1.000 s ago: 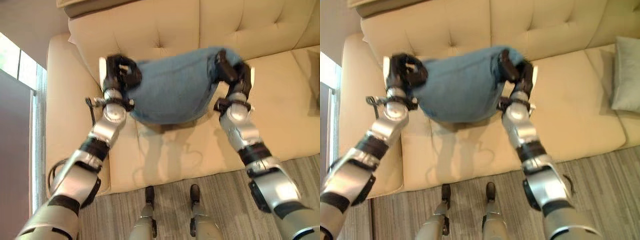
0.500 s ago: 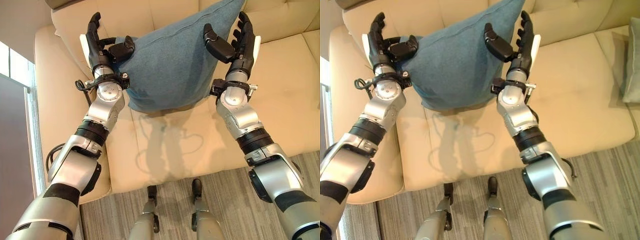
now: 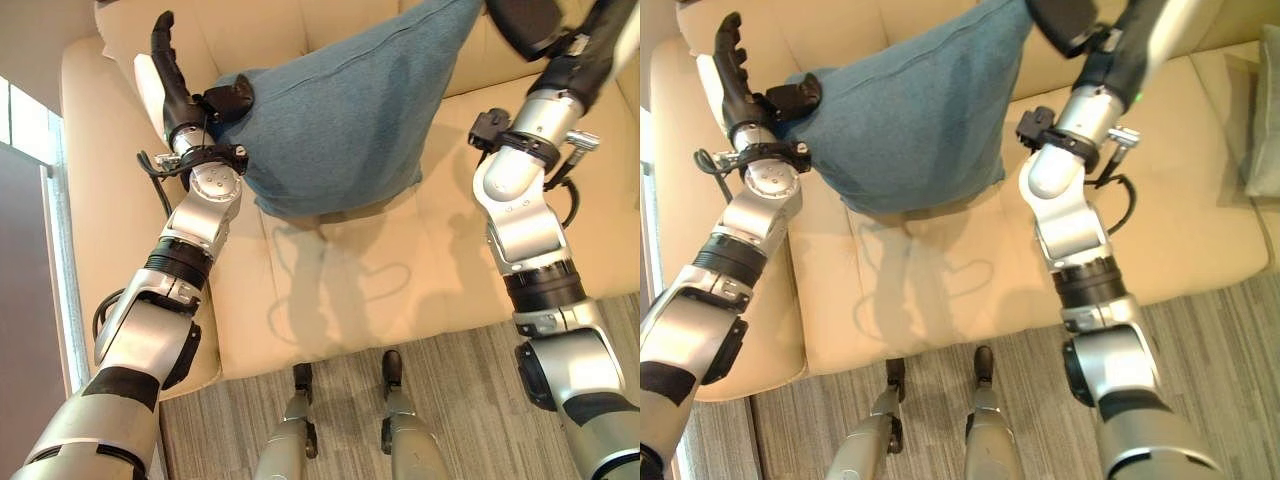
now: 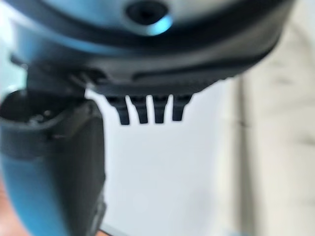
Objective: Pick up all the scattered cushions and arrange them neatly on the sofa.
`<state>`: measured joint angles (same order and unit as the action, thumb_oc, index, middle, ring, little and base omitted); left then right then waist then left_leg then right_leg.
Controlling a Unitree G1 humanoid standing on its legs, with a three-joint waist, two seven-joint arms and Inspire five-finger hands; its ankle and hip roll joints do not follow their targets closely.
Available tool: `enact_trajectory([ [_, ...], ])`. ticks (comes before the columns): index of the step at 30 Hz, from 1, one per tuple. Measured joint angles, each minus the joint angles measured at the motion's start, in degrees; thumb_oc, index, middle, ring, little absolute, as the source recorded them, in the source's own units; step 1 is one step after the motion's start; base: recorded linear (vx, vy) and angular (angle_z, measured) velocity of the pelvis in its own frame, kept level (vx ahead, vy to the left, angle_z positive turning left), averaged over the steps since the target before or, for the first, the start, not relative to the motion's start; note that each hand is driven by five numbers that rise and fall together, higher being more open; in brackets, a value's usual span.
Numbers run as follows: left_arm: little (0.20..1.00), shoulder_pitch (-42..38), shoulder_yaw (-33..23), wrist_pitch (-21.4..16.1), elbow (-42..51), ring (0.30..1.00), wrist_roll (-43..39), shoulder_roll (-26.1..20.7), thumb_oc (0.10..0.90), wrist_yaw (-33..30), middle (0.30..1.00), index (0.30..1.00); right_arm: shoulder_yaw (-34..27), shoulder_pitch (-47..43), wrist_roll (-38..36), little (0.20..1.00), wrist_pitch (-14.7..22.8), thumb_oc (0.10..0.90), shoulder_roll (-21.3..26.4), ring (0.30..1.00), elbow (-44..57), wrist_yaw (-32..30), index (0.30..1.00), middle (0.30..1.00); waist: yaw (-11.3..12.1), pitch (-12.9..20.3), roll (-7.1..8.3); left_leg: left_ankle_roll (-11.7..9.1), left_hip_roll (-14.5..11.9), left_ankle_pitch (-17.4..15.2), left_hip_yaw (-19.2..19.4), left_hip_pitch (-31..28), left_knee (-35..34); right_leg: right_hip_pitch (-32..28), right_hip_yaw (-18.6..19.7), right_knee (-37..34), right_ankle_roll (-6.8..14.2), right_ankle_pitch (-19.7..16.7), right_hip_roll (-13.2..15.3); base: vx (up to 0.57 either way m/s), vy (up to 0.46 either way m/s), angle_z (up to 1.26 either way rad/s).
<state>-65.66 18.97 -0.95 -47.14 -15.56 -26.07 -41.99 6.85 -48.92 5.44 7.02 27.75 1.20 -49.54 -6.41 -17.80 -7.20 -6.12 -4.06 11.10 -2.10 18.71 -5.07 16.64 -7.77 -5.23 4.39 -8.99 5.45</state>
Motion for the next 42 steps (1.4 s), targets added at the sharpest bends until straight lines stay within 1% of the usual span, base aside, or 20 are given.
enact_trajectory([
  [2, 0.9, 0.1, -1.2, 0.3, -1.1, 0.9, 0.1, -0.1, 0.8, 0.0, 0.9, 0.9, 0.1, 9.2, 0.4, 0.9, 3.8, 0.8, -1.2, 0.9, 8.8, 3.1, 0.9, 0.9, -1.2, -0.1, 0.22, 0.0, 0.0, 0.0, 0.1, -0.1, 0.0, 0.0, 0.1, 0.0, 0.0, 0.0, -0.1, 0.01, 0.012, -0.04],
  [4, 0.9, 0.2, -1.5, 0.7, -1.7, 0.9, 0.1, -0.2, 0.8, -0.1, 0.9, 0.9, 1.5, 15.6, -2.7, 0.9, 6.4, 0.8, -4.1, 0.9, 10.3, 7.0, 0.9, 0.9, -2.3, -0.2, 0.25, 0.0, 0.0, 0.0, 0.2, -0.1, 0.0, 0.1, 0.2, 0.0, 0.0, 0.1, -0.1, -0.01, 0.004, -0.06],
  [6, 0.9, 0.3, -1.5, 0.9, -1.4, 0.9, 0.0, -0.1, 0.8, 0.0, 0.9, 0.9, 3.4, 20.7, -8.1, 0.9, 6.3, 0.8, -4.3, 0.9, 9.5, 12.0, 0.9, 0.9, -2.6, -0.2, 0.16, 0.3, -0.2, -0.3, 0.4, 0.0, 0.0, 0.3, 0.3, 0.0, 0.1, 0.2, -0.3, 0.01, -0.014, -0.08],
  [7, 0.9, 0.4, -1.5, 0.9, -1.0, 0.9, 0.0, -0.1, 0.8, 0.1, 0.9, 0.9, 3.7, 21.8, -8.8, 0.9, 6.3, 0.8, -3.9, 0.9, 8.4, 13.8, 0.9, 0.9, -2.7, -0.3, 0.1, 0.7, -0.3, -0.8, 0.6, 0.0, 0.0, 0.4, 0.3, 0.0, 0.4, 0.4, -0.4, 0.01, -0.019, -0.03],
  [8, 0.9, 0.7, -1.5, 0.9, 0.1, 0.9, 0.0, -0.1, 0.8, 0.1, 0.9, 0.9, 3.8, 23.1, -9.3, 0.9, 6.0, 0.8, -3.3, 0.9, 7.3, 15.9, 0.9, 0.9, -2.7, -0.3, 0.19, 0.8, -0.4, -0.9, 0.8, 0.1, 0.0, 0.4, 0.3, 0.0, 0.5, 0.4, -0.4, 0.0, 0.0, 0.0],
  [11, 0.9, 3.5, -1.6, 0.7, 4.8, 0.9, 0.2, -0.2, 0.8, 0.1, 0.9, 0.9, 4.2, 24.1, -11.5, 0.9, 5.7, 0.8, -2.9, 0.9, 4.5, 20.6, 0.9, 0.9, -2.6, -0.4, 0.19, 0.8, 0.0, -1.3, 1.3, 0.2, -0.1, 0.8, 0.6, 0.0, 0.6, 0.3, 0.0, 0.01, 0.0, -0.04],
  [13, 0.9, 4.7, -1.5, 0.7, 5.2, 0.9, 1.2, -0.2, 0.8, 0.2, 0.9, 0.9, 4.6, 24.1, -13.4, 0.9, 5.7, 0.8, -2.8, 0.9, 2.9, 23.4, 0.9, 0.9, -2.5, -0.4, 0.2, 1.1, 0.1, -1.1, 1.6, 0.1, 0.0, 0.8, 0.8, 0.0, 0.7, 0.2, 0.1, 0.02, -0.005, -0.03],
  [15, 0.9, 4.9, -1.6, 0.7, 5.4, 0.9, 1.3, -0.3, 0.8, 0.5, 0.9, 0.9, 7.0, 22.7, -15.7, 0.9, 5.5, 0.8, -1.6, 0.9, -1.0, 25.6, 0.9, 0.9, -2.2, -0.4, 0.2, 1.2, 0.1, -1.0, 1.7, 0.0, 0.0, 0.7, 0.8, 0.0, 0.2, -0.3, 0.1, 0.0, 0.0, 0.0],
  [17, 0.9, 4.9, -1.6, 0.6, 5.8, 0.9, 2.4, -0.3, 0.8, 1.1, 0.9, 0.9, 9.9, 21.3, -16.1, 0.9, 4.1, 0.8, -0.3, 0.9, -4.4, 27.9, 0.9, 0.9, -1.9, -0.4, 0.21, 1.2, 0.0, -1.0, 1.7, -0.2, 0.0, 0.4, 0.5, 0.0, 0.2, -0.3, 0.0, 0.0, -0.011, 0.02],
  [18, 0.9, 4.9, -1.5, 0.6, 5.9, 0.9, 2.4, -0.3, 0.8, 1.4, 0.9, 0.9, 11.3, 21.0, -17.1, 0.9, 3.9, 0.8, -0.6, 0.9, -5.9, 29.0, 0.9, 0.9, -1.7, -0.4, 0.22, 1.1, -0.1, -1.0, 1.7, -0.5, 0.0, 0.0, 0.3, 0.0, 0.2, -0.2, 0.0, 0.0, 0.0, 0.0],
  [19, 0.9, 4.9, -1.3, 0.6, 5.8, 0.9, 2.5, -0.3, 0.8, 1.8, 0.9, 0.9, 13.0, 20.0, -20.7, 0.9, 3.6, 0.8, -1.1, 0.9, -8.7, 30.6, 0.9, 0.9, -1.6, -0.6, 0.47, 1.1, -0.1, -0.9, 1.8, -1.2, 0.0, -0.6, 0.2, 0.0, 0.2, -0.2, -0.1, 0.0, 0.0, 0.0],
  [20, 0.9, 4.9, -1.1, 0.7, 5.8, 0.9, 2.7, -0.2, 0.8, 2.0, 0.9, 0.9, 13.8, 19.7, -22.3, 0.9, 3.3, 0.8, -1.5, 0.9, -9.8, 31.6, 0.9, 0.9, -1.5, -0.6, 0.48, 1.1, -0.1, -0.9, 1.8, -1.5, 0.0, -1.0, 0.2, 0.0, 0.2, -0.2, 0.0, 0.0, 0.0, 0.0],
  [22, 0.9, 4.8, -0.9, 0.8, 5.8, 0.9, 3.9, -0.1, 0.8, 2.8, 0.9, 0.9, 16.5, 17.8, -28.3, 0.9, 3.1, 0.8, -2.5, 0.9, -12.5, 33.1, 0.9, 0.9, -1.2, -1.5, 0.46, 1.1, -0.1, -0.9, 1.8, -2.8, 0.0, -2.3, 0.0, 0.0, 0.2, -0.2, 0.0, 0.0, 0.0, 0.0],
  [24, 0.9, 4.7, -0.6, 0.8, 5.9, 0.9, 4.6, -0.1, 0.8, 2.9, 0.9, 0.9, 18.0, 15.5, -31.1, 0.9, 2.7, 0.8, -2.9, 0.9, -14.5, 33.3, 0.9, 0.9, -1.1, -1.5, 0.47, 1.1, -0.1, -0.9, 1.8, -2.8, 0.0, -2.4, 0.0, 0.0, 0.2, -0.2, 0.0, 0.0, 0.0, 0.0],
  [27, 0.9, 5.2, -0.2, 0.8, 7.8, 0.9, 4.8, 0.0, 0.8, 2.4, 0.9, 0.9, 18.1, 13.3, -33.2, 0.9, 2.5, 0.8, -3.3, 0.9, -15.5, 33.2, 0.9, 0.9, -0.7, -1.6, 0.63, 1.1, -0.1, -0.9, 1.7, -2.9, 0.0, -2.5, -0.1, 0.0, 0.1, -0.1, 0.0, 0.0, -0.002, 0.01],
  [30, 0.9, 5.2, -0.2, 0.1, 9.8, 0.9, 5.0, 1.8, 0.8, 0.2, 0.9, 0.9, 18.7, 9.9, -33.3, 0.9, 2.5, 0.8, -3.8, 0.9, -20.2, 32.4, 0.9, 0.9, -0.6, -1.6, 0.7, 1.1, -0.1, -0.9, 1.5, -3.0, 0.0, -2.8, -0.2, 0.0, 0.1, -0.1, -0.1, 0.0, -0.003, 0.03],
  [36, 0.9, 5.1, 1.1, -0.7, 12.7, 0.9, 6.3, 2.1, 0.8, -0.4, 0.9, 0.9, 20.1, 5.8, -33.0, 0.9, 2.5, 0.8, -6.4, 0.9, -25.8, 28.9, 0.9, 0.9, -0.6, -1.6, 0.69, 1.0, -0.3, -0.9, 1.5, -3.5, 0.0, -3.2, -0.4, 0.0, 0.1, -0.1, -0.3, 0.0, 0.0, 0.0],
  [40, 0.9, 4.7, 1.2, -1.3, 14.7, 0.9, 11.2, 1.5, 0.8, -1.9, 0.9, 0.9, 20.5, 4.6, -32.9, 0.9, 2.5, 0.8, -6.4, 0.9, -25.8, 27.8, 0.9, 0.9, -0.4, -1.6, 0.67, 0.9, -0.4, -0.8, 1.2, -3.5, 0.0, -3.4, -0.6, 0.0, 0.0, -0.1, -0.4, 0.04, 0.008, 0.03],
  [42, 0.9, 4.4, 1.1, -1.3, 14.8, 0.9, 14.5, -1.2, 0.8, -3.9, 0.9, 0.9, 21.0, 4.2, -32.2, 0.9, 2.5, 0.8, -6.2, 0.9, -25.7, 27.8, 0.9, 0.9, -0.5, -1.6, 0.67, 0.9, -0.4, -0.8, 1.2, -3.6, 0.0, -3.5, -0.8, 0.0, 0.0, -0.1, -0.4, 0.02, 0.011, 0.01],
])
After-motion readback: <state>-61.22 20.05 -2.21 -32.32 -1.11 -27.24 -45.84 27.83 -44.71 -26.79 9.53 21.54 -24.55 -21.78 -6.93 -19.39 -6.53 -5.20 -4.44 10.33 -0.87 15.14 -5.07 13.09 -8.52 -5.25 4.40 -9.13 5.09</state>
